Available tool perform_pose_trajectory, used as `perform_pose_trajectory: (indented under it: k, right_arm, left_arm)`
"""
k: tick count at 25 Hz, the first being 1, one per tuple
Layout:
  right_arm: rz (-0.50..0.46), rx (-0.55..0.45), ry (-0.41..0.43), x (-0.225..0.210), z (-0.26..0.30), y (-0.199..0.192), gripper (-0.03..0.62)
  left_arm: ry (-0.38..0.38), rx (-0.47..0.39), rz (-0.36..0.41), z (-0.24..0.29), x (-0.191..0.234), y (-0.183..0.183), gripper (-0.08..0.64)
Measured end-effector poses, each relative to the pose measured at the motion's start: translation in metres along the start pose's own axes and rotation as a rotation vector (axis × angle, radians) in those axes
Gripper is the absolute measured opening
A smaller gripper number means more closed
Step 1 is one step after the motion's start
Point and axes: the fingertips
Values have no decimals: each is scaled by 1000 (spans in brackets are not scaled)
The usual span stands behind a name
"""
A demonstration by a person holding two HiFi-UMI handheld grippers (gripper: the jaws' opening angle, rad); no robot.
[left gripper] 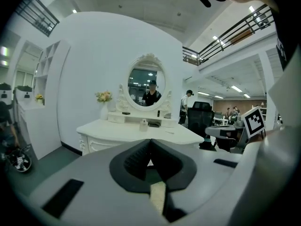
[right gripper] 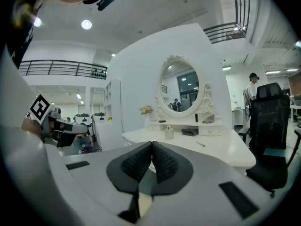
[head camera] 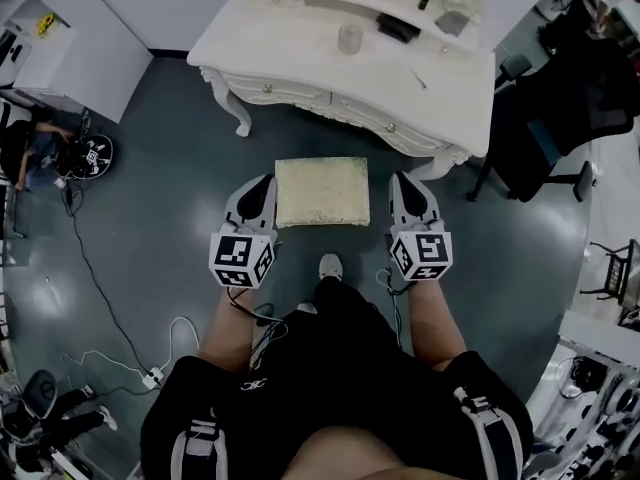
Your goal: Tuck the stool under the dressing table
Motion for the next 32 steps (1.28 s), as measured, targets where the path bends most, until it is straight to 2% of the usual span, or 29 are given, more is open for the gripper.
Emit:
perform_pose_trajectory:
  k: [4, 7, 11, 14, 20, 23, 27, 29, 32]
  right_arm:
    - [-9, 2, 12, -2, 3, -48, 15]
    - [-4, -11, -2, -6, 0, -96, 15]
    - [-13, -20, -37, -11, -14, -179, 15]
    - [-32, -40, -57, -16, -24, -245, 15]
    - [-70, -82, -76, -26, -52, -376, 15]
    - [-76, -96, -79, -23, -69, -426, 15]
    - [-52, -102, -74, -16, -88, -465, 15]
    - [-50, -98, -66, -10, -100, -476, 15]
    - [-27, -103, -61, -1, -116, -487, 15]
  left_arm:
    - [15, 11, 20, 1, 8, -47, 17]
    - [32, 16, 32, -4, 14, -99, 17]
    - [47, 14, 21, -12, 21, -186, 18]
    - [50, 11, 42, -11, 25, -253, 17]
    - [36, -65, 81, -17, 24, -373, 18]
    - [49, -71, 65, -41, 23, -435, 18]
    - [77, -53, 24, -69, 22, -494, 18]
    - [81, -53, -2, -83, 18, -509, 17]
    - [83, -63, -2, -101, 13, -518, 18]
Point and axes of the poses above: the fingertips, and each gripper's own axes: z forward along the fingers, x to its left, y out of its top, and after that the axes turned 7 degrees about -x, right-handed
